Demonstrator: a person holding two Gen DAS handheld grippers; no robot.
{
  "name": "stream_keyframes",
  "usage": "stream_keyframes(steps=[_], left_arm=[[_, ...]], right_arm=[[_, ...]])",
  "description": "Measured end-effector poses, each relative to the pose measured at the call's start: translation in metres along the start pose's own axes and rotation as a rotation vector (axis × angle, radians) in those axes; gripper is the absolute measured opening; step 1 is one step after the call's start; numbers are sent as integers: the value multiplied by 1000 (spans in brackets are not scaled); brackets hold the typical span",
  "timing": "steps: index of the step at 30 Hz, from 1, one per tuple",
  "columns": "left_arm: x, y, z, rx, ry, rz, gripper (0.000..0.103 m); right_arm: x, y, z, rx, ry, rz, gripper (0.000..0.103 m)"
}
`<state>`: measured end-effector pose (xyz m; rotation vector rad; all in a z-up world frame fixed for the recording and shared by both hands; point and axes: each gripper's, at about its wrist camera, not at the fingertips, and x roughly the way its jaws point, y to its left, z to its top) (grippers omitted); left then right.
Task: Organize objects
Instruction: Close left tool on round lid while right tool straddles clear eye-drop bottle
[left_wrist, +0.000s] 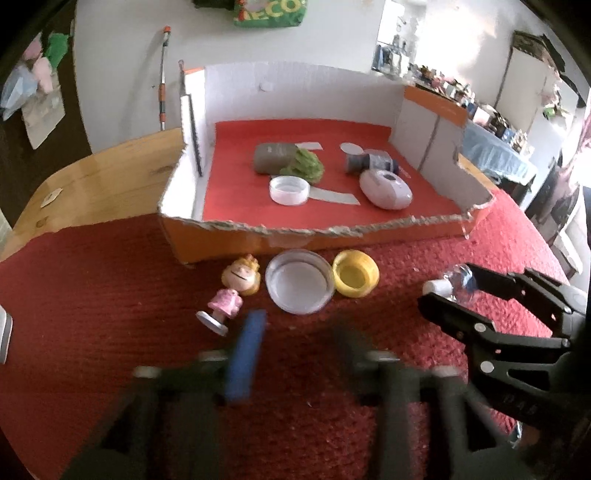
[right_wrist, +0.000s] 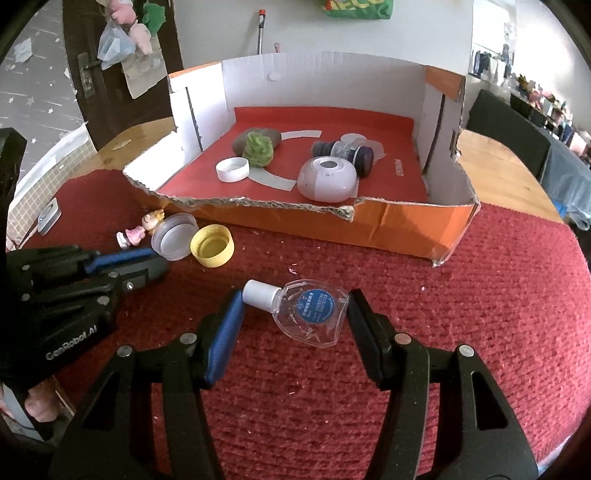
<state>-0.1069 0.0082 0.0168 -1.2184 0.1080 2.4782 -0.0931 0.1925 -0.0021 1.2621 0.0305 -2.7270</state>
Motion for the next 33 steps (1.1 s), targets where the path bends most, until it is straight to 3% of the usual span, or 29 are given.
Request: stream_keyframes(steps=[3, 7, 12, 14, 17, 24, 25, 33], left_arm=[[2, 2, 4, -2, -9, 16, 67], [12, 1, 9, 10, 4, 21, 67], [17, -4, 14, 34, 1, 38, 64], [17, -4, 14, 42, -2, 42, 58], [14, -3, 13, 42, -2, 6, 41], [8, 2, 8, 22, -1, -11, 40], [7, 3, 8, 17, -1, -16, 40], [1, 4, 3, 10, 0, -17, 40]], right_arm=[[1, -1, 0, -5, 2, -9, 57], [6, 3, -1, -28, 16, -28, 66], [6, 5, -6, -43, -3, -43, 67], [6, 6, -6, -41, -11, -39, 56], [6, 8, -6, -46, -10, -38, 55], [-2, 15, -6, -51, -28, -9, 55], [-2, 14, -5, -48, -28, -5, 39], [1, 10, -5, -22, -11, 25, 39]])
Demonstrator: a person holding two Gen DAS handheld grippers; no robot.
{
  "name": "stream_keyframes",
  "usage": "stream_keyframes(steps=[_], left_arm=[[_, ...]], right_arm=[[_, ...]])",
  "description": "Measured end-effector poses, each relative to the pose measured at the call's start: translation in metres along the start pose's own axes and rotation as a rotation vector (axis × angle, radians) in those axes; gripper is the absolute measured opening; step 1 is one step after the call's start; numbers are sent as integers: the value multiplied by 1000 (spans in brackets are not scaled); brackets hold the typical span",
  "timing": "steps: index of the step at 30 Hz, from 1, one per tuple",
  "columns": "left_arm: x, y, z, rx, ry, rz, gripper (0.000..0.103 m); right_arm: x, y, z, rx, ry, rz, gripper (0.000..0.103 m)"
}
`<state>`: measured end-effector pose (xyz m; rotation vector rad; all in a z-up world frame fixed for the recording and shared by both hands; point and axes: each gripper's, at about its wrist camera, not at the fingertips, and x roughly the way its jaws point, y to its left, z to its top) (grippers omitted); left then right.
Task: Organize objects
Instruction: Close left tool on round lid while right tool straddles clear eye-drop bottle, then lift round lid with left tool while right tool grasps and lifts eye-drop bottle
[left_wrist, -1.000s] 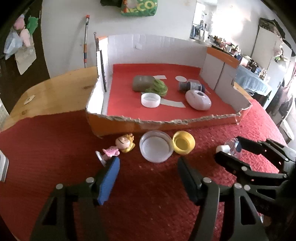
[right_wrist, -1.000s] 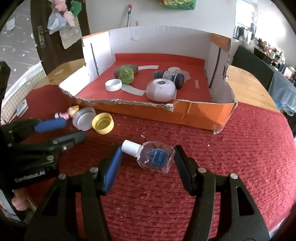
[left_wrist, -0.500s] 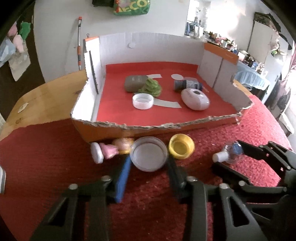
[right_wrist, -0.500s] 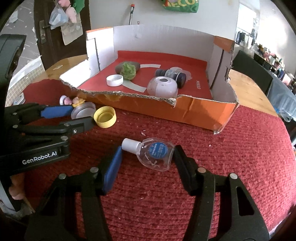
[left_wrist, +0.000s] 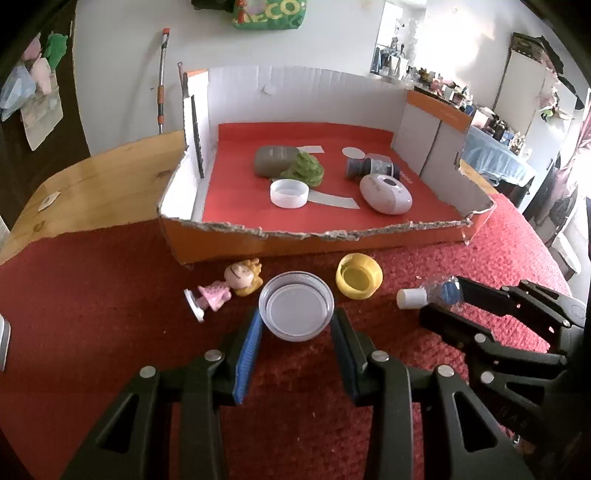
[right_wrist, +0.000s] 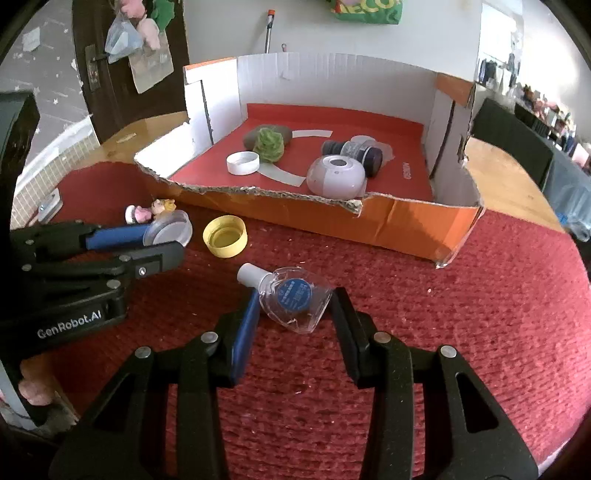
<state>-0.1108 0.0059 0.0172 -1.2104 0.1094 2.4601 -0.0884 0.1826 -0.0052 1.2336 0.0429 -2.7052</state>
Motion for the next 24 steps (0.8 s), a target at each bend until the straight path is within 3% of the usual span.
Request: stream_keyframes(steps=[17, 18, 21, 22, 24], left_arm=[[-25, -8, -2, 20, -44, -18, 36], [-27, -9, -2, 22, -48, -19, 34], [-29, -10, 1, 20, -45, -36, 0], [-29, -9, 1, 16, -45, -45, 1], [-22, -9, 1, 19, -31, -26, 1]], right_arm=[[-19, 3, 1, 2, -29, 39, 38], [-21, 3, 2, 1, -31, 42, 37], [-27, 4, 5, -1, -42, 51, 34], [-28, 4, 6, -2, -45, 52, 33], [-24, 3, 8, -6, -34, 34, 15]])
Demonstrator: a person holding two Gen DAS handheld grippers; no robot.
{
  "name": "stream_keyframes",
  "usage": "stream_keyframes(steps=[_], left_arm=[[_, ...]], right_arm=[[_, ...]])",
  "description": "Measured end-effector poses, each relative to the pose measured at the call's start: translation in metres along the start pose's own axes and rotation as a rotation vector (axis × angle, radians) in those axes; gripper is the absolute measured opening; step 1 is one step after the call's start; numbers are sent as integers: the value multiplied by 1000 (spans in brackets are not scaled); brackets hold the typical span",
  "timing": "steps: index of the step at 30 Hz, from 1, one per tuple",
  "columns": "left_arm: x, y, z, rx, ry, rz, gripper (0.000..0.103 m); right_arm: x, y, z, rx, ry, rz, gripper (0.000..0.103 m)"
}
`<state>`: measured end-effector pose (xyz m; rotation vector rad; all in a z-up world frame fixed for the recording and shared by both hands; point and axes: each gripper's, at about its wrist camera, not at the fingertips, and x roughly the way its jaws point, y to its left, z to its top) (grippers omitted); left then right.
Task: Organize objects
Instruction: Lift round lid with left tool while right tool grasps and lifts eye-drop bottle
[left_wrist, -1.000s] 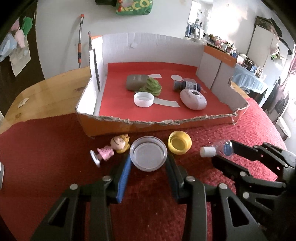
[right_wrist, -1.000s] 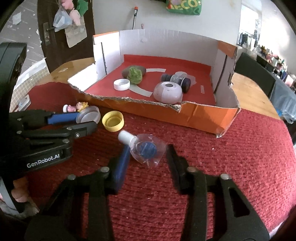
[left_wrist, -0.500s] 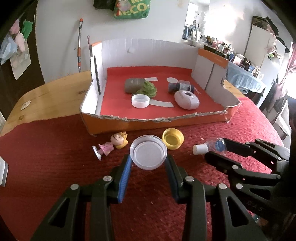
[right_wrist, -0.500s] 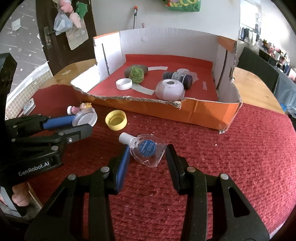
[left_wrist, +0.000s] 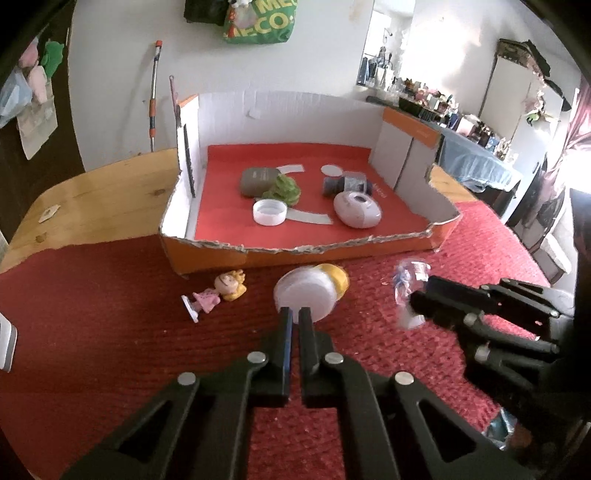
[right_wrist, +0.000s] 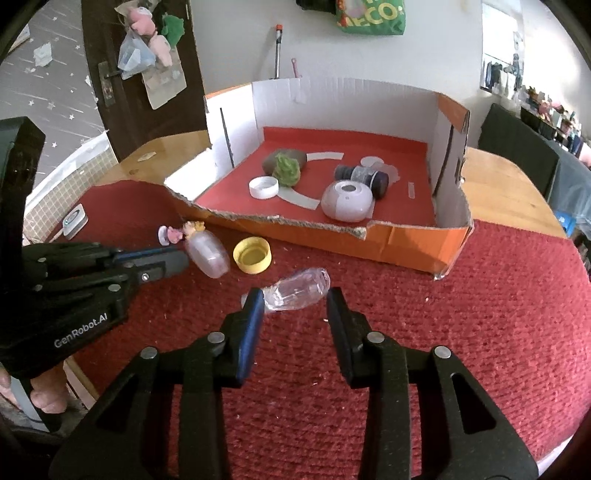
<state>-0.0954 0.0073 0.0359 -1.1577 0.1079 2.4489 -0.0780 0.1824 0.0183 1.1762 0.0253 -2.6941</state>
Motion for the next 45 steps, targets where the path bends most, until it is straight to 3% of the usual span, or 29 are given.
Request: stream_keyframes(steps=[3, 5, 9, 10, 11, 12, 13, 16, 20, 24, 26, 28, 30, 41, 42, 45], left_arm=[[15, 10, -8, -53, 62, -32, 1], [15, 15, -11, -73, 60, -55, 5], [8, 15, -4, -64, 9, -48, 48], [7, 13, -3, -59, 1, -48, 56], [7, 12, -1, -53, -4, -48, 58], [7, 10, 0, -45, -6, -51, 58], [8, 9, 2, -39, -9, -39, 59], [16, 7, 6, -32, 8, -36, 59], [25, 2, 8, -7, 21, -36, 59], [32, -3, 10, 10, 31, -44, 59], [36, -4, 11, 13, 36, -46, 58], [38, -5, 13, 11, 39, -48, 48], [40, -4, 14, 15, 44, -45, 41], [31, -2, 8, 6, 35, -66, 34], [30, -1, 7, 2, 39, -72, 30], [30, 0, 2, -3, 56, -80, 6]], right_arm=[[11, -7, -4, 31, 29, 33, 13], [12, -9, -7, 35, 28, 27, 13], [12, -14, -7, 49, 18, 27, 20], [12, -13, -6, 40, 16, 19, 37], [12, -11, -5, 29, 14, 11, 82], [10, -8, -5, 18, -8, 5, 99], [8, -7, -5, 10, -21, 0, 100], [12, -5, -2, -20, -12, -23, 97], [26, -6, -3, -28, 38, -14, 55], [33, -2, -4, -54, 48, -17, 53], [35, 1, -3, -75, 45, -18, 45], [35, 3, -2, -88, 44, -15, 33], [34, 2, -2, -85, 44, -8, 32], [30, 1, -3, -57, 43, 21, 32], [29, 2, -3, -57, 43, 22, 32], [28, 2, -4, -53, 43, 25, 32]])
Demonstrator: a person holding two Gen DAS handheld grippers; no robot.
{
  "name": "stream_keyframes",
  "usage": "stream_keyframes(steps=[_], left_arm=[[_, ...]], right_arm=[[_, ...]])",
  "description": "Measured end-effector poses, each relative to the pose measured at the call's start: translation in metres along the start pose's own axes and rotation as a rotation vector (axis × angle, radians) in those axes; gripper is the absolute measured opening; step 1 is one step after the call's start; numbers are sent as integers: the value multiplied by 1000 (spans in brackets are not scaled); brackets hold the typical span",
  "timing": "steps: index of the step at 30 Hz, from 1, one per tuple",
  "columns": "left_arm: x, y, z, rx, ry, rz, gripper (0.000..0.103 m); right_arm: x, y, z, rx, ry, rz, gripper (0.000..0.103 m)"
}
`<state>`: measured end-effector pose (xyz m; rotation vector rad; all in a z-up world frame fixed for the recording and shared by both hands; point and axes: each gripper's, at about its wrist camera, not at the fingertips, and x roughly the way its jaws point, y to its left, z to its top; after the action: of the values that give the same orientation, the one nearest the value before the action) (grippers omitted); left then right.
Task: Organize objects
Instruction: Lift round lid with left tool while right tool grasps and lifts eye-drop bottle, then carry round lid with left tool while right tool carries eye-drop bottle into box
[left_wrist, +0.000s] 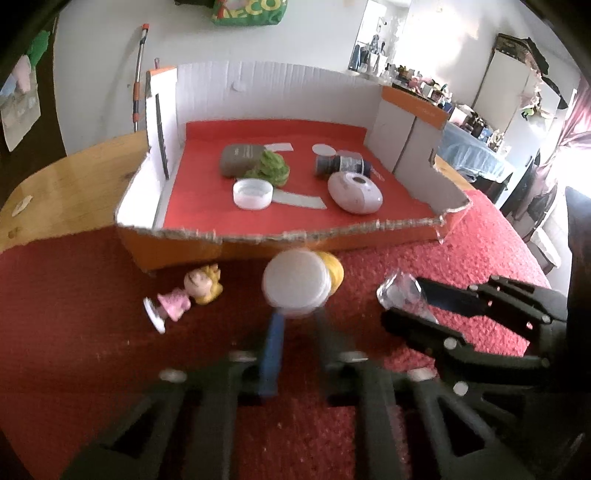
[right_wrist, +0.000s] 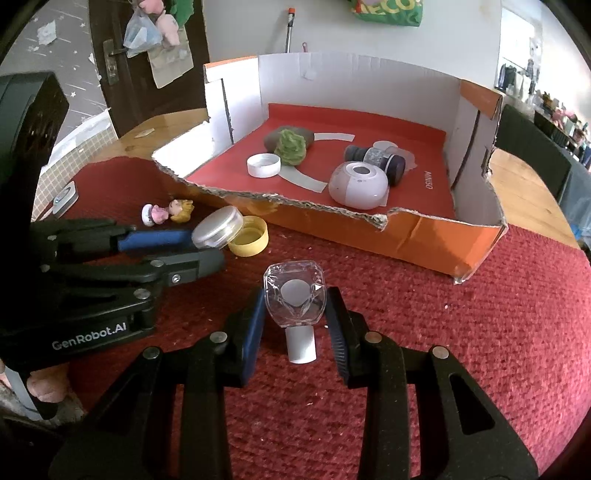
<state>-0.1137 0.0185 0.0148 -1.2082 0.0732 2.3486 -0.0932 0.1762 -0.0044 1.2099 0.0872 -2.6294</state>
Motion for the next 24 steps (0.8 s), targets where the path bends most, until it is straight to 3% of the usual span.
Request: stream_keyframes(steps=[8, 10, 13, 16, 22, 24], left_arm=[[-1, 2, -2, 1, -5, 19, 8], [-2, 2, -2, -3, -7, 19, 27], [-7, 3, -1, -5, -26, 38, 43], [-6, 3, 4, 2, -29, 39, 49], [10, -2, 18, 15, -13, 12, 49], [11, -5, 20, 29, -18, 8, 48]], right_arm=[[1, 0, -3, 9, 16, 12, 32], [0, 0, -2, 8, 11, -5, 32], [-1, -3, -3, 7, 9, -30, 34], [1, -6, -2, 11, 6, -46, 59], [6, -8, -1, 8, 10, -44, 60], [6, -7, -1, 4, 9, -47, 54]])
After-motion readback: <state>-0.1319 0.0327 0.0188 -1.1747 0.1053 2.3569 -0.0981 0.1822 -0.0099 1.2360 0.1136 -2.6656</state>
